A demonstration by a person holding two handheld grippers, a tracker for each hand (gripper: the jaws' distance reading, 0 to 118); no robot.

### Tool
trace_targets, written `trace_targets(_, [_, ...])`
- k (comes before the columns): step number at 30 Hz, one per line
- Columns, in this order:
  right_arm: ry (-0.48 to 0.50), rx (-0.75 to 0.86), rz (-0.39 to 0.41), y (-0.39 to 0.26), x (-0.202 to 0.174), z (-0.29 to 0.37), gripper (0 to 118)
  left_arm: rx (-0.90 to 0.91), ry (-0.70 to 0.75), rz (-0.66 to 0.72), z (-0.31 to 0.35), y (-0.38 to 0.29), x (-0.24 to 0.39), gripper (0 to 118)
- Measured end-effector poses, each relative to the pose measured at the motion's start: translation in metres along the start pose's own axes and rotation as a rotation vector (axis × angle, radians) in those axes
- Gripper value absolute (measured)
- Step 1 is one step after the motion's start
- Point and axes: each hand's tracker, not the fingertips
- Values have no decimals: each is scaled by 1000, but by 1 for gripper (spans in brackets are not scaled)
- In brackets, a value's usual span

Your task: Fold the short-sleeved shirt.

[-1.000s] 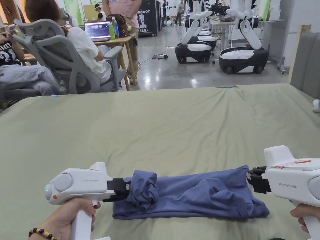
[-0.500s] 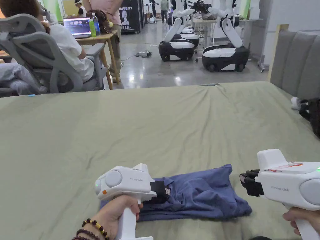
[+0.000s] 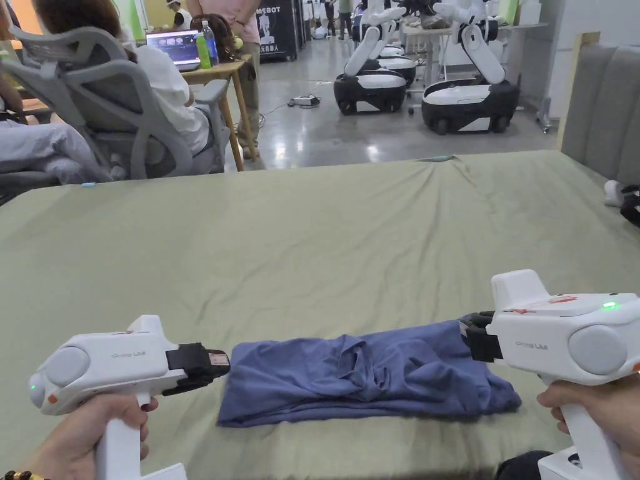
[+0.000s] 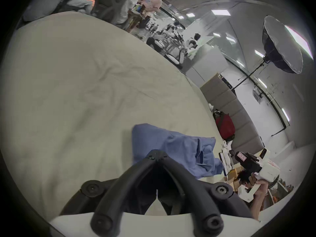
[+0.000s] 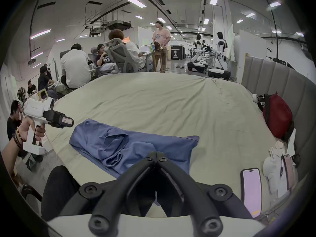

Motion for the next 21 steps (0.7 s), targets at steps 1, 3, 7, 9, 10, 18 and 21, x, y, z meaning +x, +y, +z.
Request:
trace_targets(1, [8,-1,1,0,-4,1,0,20,-6,5,5,-1,-1,3])
trace_targets(3, [28,-1,-2,0,-8,-1,0,54,-61,33,9,-3,-2,43])
trace_targets(7, [38,-4,4,-1,-15,0,0,36,-131,25,-21,14,-25,113])
trace_targets(9, [44,-7,6,-2,-14,1,0,1,-103,21,-41,17,-31,117])
trace_targets(10, [44,-8,7,-2,-13,2,0,-7,-92,7,-50,16,-34,117])
trace_targets(18, [16,-10,-7,0,-4,15,0,-45,-37,-74,-89,-8,-17,10])
trace_targets(21, [32,-2,-13,2,-5,19,0,-54,-64,-29,-85,0,-40,10])
